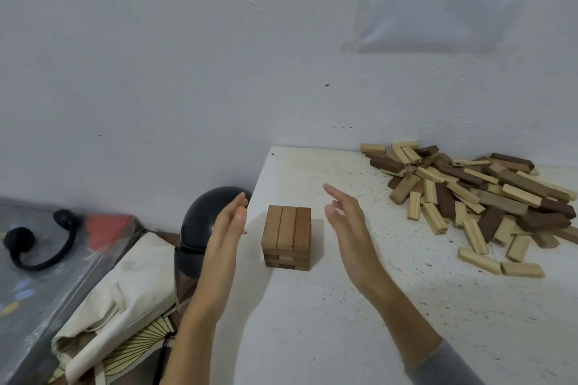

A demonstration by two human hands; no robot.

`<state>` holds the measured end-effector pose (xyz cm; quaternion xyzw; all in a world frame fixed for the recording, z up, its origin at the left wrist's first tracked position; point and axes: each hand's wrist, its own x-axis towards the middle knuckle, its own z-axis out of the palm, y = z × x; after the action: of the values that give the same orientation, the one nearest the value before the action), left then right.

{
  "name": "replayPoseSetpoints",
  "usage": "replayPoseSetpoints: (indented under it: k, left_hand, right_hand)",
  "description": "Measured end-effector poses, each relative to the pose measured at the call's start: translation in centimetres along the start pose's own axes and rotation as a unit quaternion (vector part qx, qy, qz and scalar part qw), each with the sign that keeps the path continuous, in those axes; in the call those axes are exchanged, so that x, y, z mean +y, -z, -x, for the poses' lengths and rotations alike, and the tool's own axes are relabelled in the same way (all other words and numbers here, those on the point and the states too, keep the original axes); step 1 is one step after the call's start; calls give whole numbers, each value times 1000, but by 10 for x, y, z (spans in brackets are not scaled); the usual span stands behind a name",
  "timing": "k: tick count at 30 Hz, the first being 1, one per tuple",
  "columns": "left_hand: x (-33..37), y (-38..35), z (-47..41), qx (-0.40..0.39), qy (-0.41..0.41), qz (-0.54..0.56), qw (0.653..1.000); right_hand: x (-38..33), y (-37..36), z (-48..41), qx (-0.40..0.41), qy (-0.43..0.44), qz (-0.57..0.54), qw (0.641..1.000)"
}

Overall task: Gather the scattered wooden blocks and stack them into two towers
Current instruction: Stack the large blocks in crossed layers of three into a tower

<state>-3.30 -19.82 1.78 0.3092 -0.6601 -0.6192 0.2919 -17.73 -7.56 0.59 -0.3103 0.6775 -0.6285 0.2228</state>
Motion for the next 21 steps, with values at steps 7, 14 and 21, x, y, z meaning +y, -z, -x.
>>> replayPoseSetpoints:
  k: [7, 14, 21]
  left_hand:
    - [-4, -35, 1, -1, 74, 87, 993]
    - [-8, -47, 2, 21, 100, 126, 987]
    - [-15, -47, 0, 17, 98, 113, 989]
  right_hand:
    - [10, -51, 16, 4, -107, -146, 983]
    - [13, -70, 20, 30, -113, -195, 974]
    - [13, -70, 20, 28, -92, -187, 978]
